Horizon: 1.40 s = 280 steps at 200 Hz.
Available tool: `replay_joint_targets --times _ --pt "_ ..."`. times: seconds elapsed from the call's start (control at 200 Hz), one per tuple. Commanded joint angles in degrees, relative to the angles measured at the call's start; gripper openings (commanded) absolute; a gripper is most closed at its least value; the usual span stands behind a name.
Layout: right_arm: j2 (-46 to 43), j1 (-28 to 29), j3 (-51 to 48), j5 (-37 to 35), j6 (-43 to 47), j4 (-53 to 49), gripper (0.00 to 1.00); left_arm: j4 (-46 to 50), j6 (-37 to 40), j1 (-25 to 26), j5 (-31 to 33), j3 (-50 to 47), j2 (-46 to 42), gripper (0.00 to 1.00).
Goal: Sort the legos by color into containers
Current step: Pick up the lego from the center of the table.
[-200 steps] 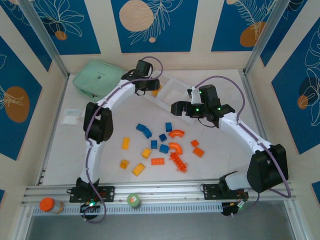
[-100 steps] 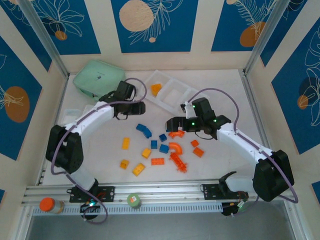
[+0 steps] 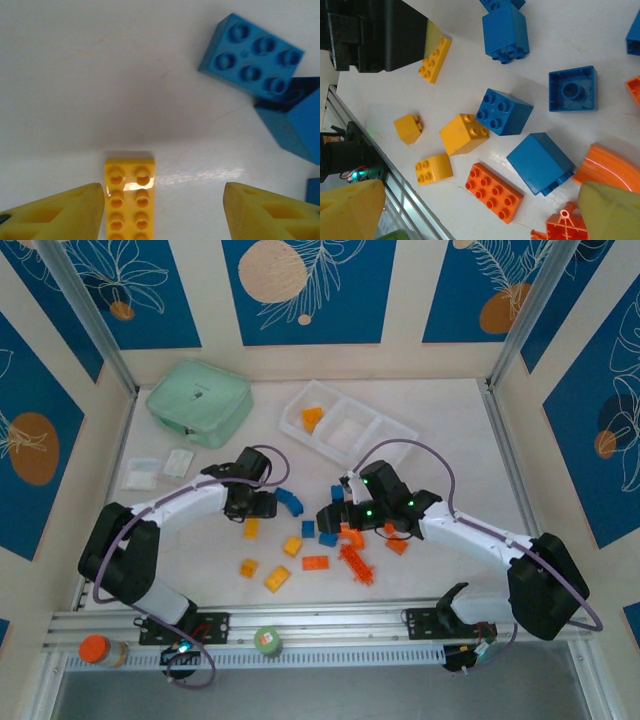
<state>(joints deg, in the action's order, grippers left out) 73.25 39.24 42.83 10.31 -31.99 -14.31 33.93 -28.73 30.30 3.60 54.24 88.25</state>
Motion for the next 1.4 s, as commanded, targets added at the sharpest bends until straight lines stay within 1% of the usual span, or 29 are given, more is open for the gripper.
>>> replay_joint_targets --times 0.0,0.13,0.22,0.355,0.43,0.545,0.775,0.83,1.03,1.23,1.395 --pt "1.06 1.0 -0.64 -1.04 -1.59 1.91 0.99 0.83 -1.49 0.68 2.38 -1.32 1.57 0.64" --pt "1.67 1.1 0.07 -1.34 -1.33 1.69 0.99 1.9 -2.26 2.21 5.39 -1.49 2.51 0.63" --pt "2.03 1.18 0.54 -1.56 -1.15 1.31 0.99 1.84 -2.88 2.46 5.01 -2.41 3.32 0.63" --pt "2.07 1.18 0.56 -2.0 -1.3 1.21 0.99 2.63 -3.99 3.16 6.85 -3.76 4.15 0.63" --pt "2.07 1.12 0.5 -2.09 -1.45 1.34 0.99 2.01 -4.25 3.35 6.25 -4.8 4.05 0.62" --pt "2.18 1.19 0.4 -2.22 -1.5 1.54 0.99 0.37 -4.64 3.71 4.93 -5.97 4.0 0.59" --pt "2.6 1.19 0.36 -2.2 -1.76 1.74 0.99 0.82 -4.67 4.06 6.04 -5.81 5.18 0.47" --pt "2.51 1.14 0.42 -2.22 -1.68 1.73 0.99 1.0 -4.68 4.19 6.55 -5.74 4.83 0.44" --pt "2.52 1.1 0.84 -2.17 -1.67 1.57 0.99 1.5 -4.5 4.23 7.2 -5.21 3.36 0.35" --pt "1.23 -0.01 1.41 -1.78 -1.16 0.6 0.99 2.43 -4.24 4.24 8.08 -4.13 0.36 0.34" --pt "0.11 -3.45 3.16 -0.67 -0.08 -0.58 0.99 3.38 -2.66 4.23 10.05 0.04 -1.59 0.34"
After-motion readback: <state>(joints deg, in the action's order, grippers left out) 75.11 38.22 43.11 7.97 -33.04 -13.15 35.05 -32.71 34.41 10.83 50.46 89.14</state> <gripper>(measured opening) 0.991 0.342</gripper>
